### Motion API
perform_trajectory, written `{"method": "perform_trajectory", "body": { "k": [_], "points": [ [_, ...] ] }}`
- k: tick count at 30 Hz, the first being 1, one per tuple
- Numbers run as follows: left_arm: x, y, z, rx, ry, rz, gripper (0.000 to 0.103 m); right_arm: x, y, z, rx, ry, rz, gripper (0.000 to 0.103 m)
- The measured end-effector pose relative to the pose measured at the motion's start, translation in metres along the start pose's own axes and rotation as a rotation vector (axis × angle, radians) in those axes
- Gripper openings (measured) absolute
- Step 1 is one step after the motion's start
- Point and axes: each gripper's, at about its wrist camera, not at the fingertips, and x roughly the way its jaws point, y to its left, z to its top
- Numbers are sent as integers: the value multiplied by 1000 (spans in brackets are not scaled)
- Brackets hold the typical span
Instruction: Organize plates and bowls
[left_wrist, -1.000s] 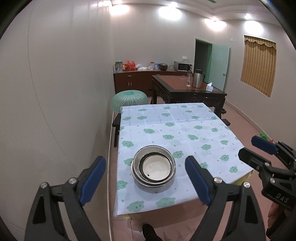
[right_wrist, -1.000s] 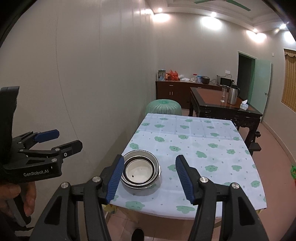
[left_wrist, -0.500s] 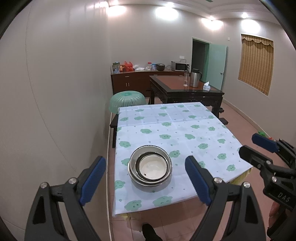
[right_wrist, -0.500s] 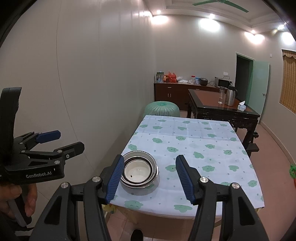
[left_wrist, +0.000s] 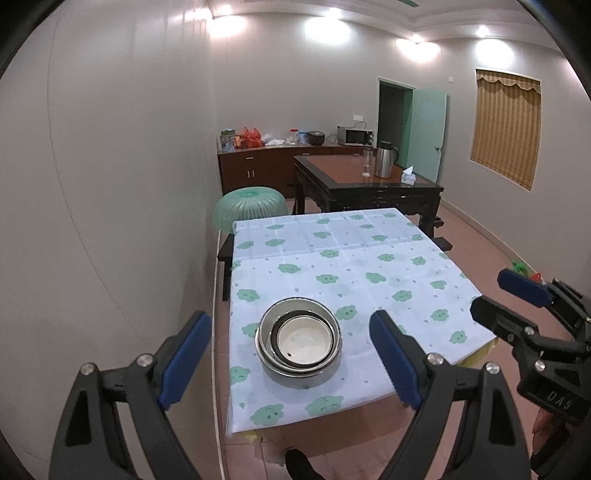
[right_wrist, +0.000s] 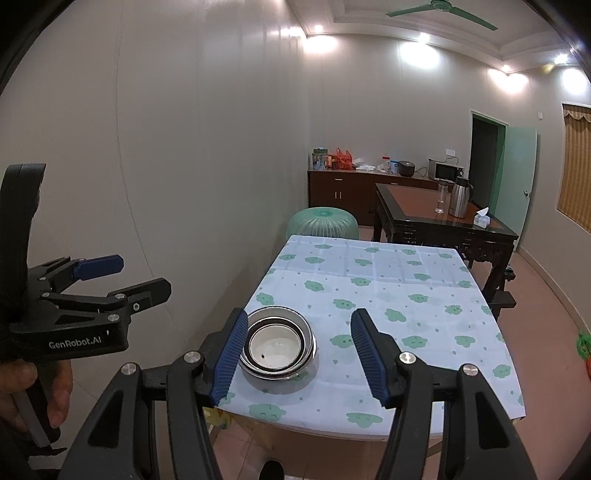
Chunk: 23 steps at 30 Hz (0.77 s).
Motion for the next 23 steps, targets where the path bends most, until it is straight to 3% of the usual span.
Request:
{"method": "perform_trajectory", "body": {
  "k": [23],
  "points": [
    [14, 2, 2, 12, -11, 7, 94, 9, 1, 5, -12, -22, 2, 61]
  ]
}}
